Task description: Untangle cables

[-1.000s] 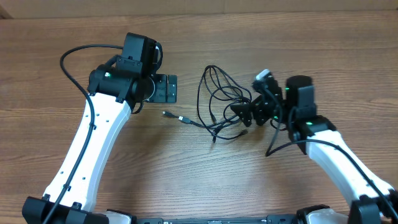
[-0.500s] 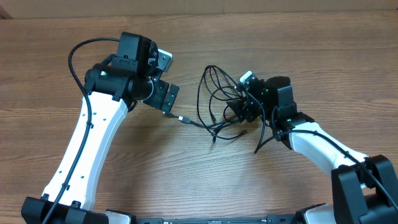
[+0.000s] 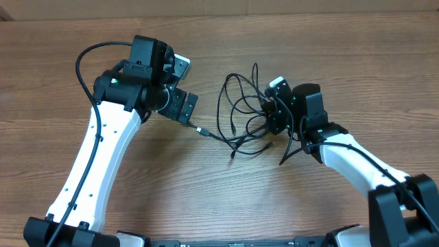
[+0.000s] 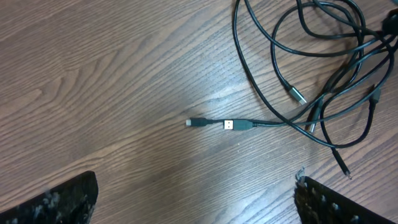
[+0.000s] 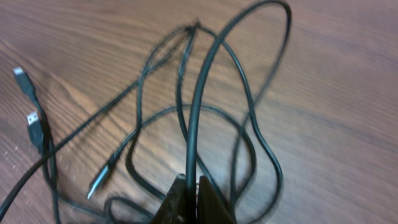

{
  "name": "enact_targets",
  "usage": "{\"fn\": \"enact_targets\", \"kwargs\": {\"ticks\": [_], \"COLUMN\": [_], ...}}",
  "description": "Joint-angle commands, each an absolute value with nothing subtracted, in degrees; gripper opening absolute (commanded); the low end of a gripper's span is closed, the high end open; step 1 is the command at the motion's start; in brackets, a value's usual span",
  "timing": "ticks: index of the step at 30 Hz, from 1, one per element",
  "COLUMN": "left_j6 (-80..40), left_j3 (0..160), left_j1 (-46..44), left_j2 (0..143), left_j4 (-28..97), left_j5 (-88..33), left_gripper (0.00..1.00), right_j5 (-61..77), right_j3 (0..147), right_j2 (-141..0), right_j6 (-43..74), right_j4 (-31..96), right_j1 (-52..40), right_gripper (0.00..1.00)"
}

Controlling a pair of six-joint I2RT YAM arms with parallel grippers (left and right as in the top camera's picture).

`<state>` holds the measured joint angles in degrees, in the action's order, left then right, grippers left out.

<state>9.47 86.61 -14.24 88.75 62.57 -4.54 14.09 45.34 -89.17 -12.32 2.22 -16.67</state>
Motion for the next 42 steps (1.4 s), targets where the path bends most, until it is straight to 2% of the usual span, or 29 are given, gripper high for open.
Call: {"fn": "enact_targets", "kwargs": {"ticks": [1,8,16,21,23,25,29,37,42], "left_j6": [10.7,10.7,10.7,10.7,10.7,10.7,10.7,10.7,10.7], "left_j3": [87.2,87.2,87.2,87.2,87.2,87.2,87.2,87.2,87.2], "left_j1": [-14.1,-14.1,-14.1,-14.1,-14.1,-14.1,-14.1,-14.1,-14.1], "left_j2": [88.8,88.8,88.8,88.8,88.8,88.8,88.8,88.8,88.8], "left_j4": [62.5,62.6,62.6,62.6,62.6,62.6,62.6,62.6,62.6], "left_j5": [-5.6,-5.6,-5.6,-5.6,-5.6,-5.6,-5.6,-5.6,-5.6], "left_gripper": [1.0,1.0,0.99,1.0,0.99,0.99,0.99,1.0,1.0], "right_j5": [7.6,-2.6,-8.8,-21.2,-29.4,-32.1,-31.6,-23.8,-13.9], "right_j3": [54.1,78.4,100.0,105.9,108.1,110.6,116.8,122.8,122.8], "right_j2": [-82.6,-73.8,-72.2,-72.2,-72.0,-71.8,-71.4,-71.4,-71.4], "right_j6": [-8.5,-7.7,-7.9,-7.9,-7.9,-9.5,-13.7,-17.1,-18.5], "right_j4": [9.1,29.1,35.1,34.5,32.3,29.5,22.0,15.0,10.6], "right_j1": [-17.0,-17.0,-17.0,-15.9,-14.6,-13.3,-12.6,-12.6,-12.6], "right_gripper": [0.04,0.04,0.04,0.04,0.04,0.04,0.04,0.04,0.04]}}
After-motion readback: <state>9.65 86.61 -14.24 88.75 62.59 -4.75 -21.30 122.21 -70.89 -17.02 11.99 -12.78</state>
